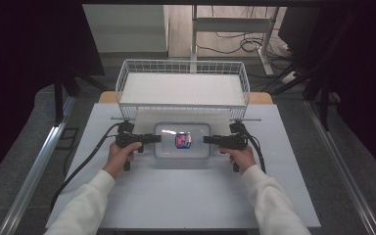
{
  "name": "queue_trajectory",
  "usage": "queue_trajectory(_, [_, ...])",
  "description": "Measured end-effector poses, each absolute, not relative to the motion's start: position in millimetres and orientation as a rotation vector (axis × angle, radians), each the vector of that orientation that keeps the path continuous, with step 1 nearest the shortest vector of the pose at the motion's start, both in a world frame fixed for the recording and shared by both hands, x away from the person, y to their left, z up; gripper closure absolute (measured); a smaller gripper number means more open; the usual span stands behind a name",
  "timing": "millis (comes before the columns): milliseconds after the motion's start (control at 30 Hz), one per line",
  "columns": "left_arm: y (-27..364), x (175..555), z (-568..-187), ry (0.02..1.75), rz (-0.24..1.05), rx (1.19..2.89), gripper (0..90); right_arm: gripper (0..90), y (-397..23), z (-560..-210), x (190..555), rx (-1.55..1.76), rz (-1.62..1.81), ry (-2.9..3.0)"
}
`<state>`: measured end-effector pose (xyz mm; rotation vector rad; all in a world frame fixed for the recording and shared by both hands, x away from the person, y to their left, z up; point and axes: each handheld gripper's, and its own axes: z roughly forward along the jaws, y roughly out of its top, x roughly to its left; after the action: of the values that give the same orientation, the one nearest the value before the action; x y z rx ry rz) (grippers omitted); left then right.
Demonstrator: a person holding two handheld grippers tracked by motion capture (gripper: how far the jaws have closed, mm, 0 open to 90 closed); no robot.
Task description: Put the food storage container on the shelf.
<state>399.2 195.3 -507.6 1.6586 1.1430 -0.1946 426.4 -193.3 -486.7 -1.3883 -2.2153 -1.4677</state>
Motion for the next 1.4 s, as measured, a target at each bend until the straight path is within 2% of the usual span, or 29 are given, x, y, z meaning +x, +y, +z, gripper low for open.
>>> queue_trajectory(367, [196,411,-514,1.226,-0.251,1.57,50.5,47.5,-192,-493,431,-1.517,-1.491,-2.1])
queue_trajectory(867, [196,419,-521,1.254,-0.251,1.528,49.4,47.3,-188,-497,435,-1.672,-1.531,-1.996])
queue_trajectory(967, [194,417,-521,1.248,-0.263,1.53,43.5,46.3,-186,-496,433,-1.686,-1.54,-2.024])
queue_trajectory(1167, [193,403,-511,1.248,-0.127,1.583,35.3,37.0,-181,-486,420,-1.715,-1.585,-2.119])
queue_trajectory(1400, [194,366,-493,1.155,-0.005,1.677,29.9,35.6,-189,-473,400,-1.604,-1.62,-2.333])
